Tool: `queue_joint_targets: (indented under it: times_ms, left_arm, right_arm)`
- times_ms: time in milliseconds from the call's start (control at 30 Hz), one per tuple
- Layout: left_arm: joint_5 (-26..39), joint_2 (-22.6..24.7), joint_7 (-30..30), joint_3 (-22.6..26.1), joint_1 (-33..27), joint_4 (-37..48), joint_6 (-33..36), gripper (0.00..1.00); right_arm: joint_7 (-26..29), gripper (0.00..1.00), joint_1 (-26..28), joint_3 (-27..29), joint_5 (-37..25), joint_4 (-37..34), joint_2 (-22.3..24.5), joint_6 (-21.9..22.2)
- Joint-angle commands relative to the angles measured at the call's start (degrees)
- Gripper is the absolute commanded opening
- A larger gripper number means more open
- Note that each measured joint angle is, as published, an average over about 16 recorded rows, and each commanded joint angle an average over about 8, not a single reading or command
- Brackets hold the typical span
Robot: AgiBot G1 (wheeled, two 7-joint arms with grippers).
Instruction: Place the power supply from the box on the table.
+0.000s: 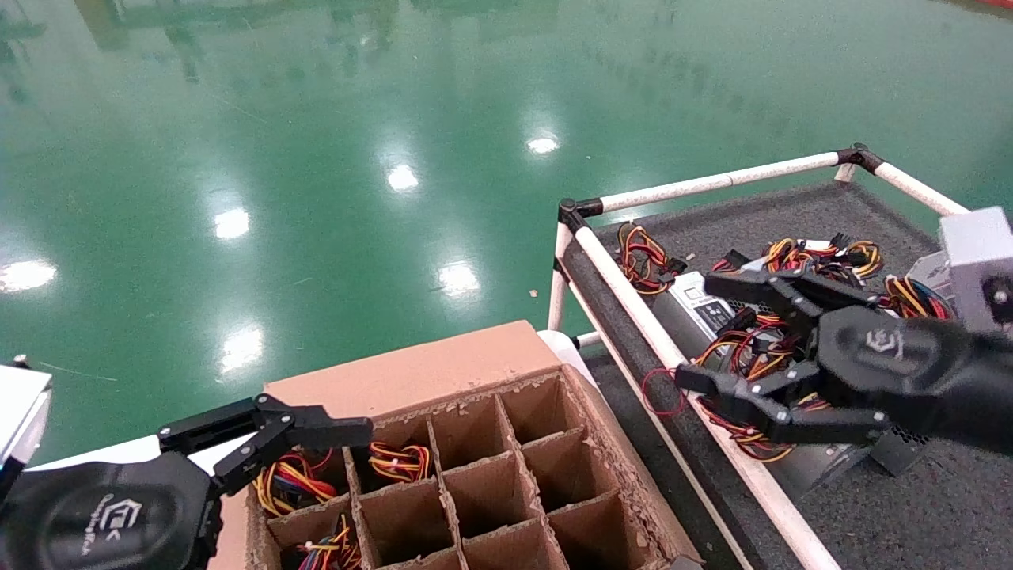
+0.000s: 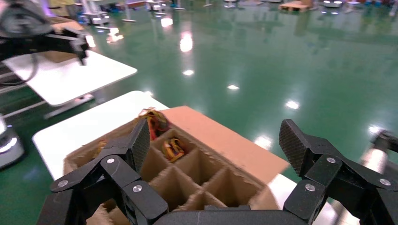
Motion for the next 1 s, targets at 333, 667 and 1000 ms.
queue_joint_targets:
  times_ms: [333,667,1000]
  left_arm:
    - [-0.01,0.00,0.01,0.01,0.00,0.00,0.00,1.00]
    - [-0.02,-0.01,0.01,0.02,-0.01,0.00,-0.01,1.00]
    - [-0.02,-0.02,0.02,0.02,0.01,0.02,-0.03,1.00]
  right_arm:
    - [3.42,1.00,-7.51,4.53,1.13,11.76,-0.13,-0.04]
    - [6.39,1.00,-14.05,8.46,2.12,21.99,-0.25,-0.08]
    - [7.52,1.00,-16.96,10.26,2.56,26.35,-0.26,-0.13]
